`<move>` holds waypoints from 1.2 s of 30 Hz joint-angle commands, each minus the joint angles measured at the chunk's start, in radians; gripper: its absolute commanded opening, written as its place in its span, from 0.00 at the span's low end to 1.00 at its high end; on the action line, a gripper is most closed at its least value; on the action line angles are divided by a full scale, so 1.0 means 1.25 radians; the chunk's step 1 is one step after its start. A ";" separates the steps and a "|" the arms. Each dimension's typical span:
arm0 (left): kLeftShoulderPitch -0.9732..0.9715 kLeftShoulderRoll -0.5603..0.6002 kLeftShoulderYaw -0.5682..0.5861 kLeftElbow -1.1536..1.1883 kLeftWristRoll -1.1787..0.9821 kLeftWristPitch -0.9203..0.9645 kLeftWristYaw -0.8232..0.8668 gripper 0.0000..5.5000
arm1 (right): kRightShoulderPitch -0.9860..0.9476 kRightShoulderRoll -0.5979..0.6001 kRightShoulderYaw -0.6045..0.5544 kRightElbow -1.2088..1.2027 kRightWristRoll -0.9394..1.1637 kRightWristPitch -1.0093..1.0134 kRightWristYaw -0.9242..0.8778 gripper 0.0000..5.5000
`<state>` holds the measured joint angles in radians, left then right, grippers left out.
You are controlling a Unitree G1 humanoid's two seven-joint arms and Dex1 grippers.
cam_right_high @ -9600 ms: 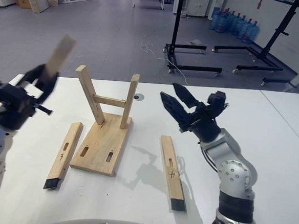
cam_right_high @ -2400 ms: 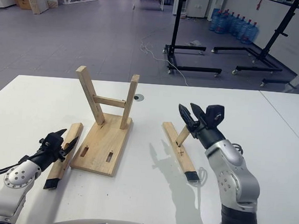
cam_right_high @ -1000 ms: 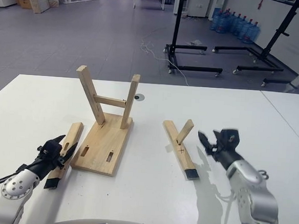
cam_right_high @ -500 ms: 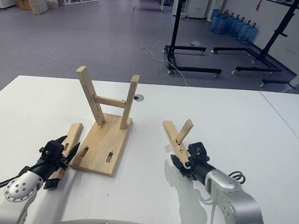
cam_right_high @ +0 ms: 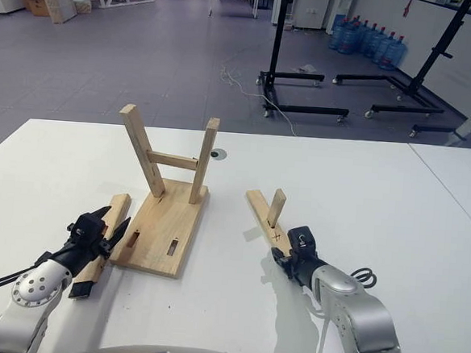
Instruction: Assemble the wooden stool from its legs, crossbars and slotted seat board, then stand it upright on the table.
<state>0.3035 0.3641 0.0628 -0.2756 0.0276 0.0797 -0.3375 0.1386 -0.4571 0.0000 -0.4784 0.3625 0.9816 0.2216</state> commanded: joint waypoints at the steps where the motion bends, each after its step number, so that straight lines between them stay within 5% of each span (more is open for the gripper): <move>1: -0.029 0.011 0.010 0.012 -0.006 -0.003 -0.003 0.48 | -0.012 0.023 0.002 0.021 -0.013 -0.003 -0.008 0.37; 6: -0.074 -0.005 0.073 -0.023 -0.188 0.046 -0.070 0.48 | -0.090 0.068 -0.090 0.105 0.010 -0.143 0.012 0.37; 9: -0.094 0.016 0.126 -0.129 -0.503 0.146 -0.204 0.52 | -0.231 0.084 -0.257 0.160 0.202 -0.259 0.155 0.37; 13: -0.156 0.097 0.200 -0.206 -0.830 0.269 -0.298 0.61 | -0.372 0.036 -0.356 0.074 0.640 -0.136 0.292 0.37; 19: -0.323 0.157 0.163 -0.182 -1.144 0.436 -0.308 0.69 | -0.407 0.083 -0.157 0.012 0.641 -0.150 0.379 0.37; 25: -0.409 0.171 0.107 -0.137 -1.198 0.527 -0.296 0.69 | -0.402 0.123 0.037 0.065 0.493 -0.228 0.489 0.37; 36: -0.454 0.151 0.148 -0.125 -1.219 0.519 -0.275 0.69 | -0.367 0.130 0.118 0.128 0.397 -0.273 0.551 0.37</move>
<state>-0.2494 0.5562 0.2179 -0.4227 -1.4615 0.7299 -0.6847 -0.3304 -0.2940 0.1464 -0.3246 0.8704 0.6545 0.9018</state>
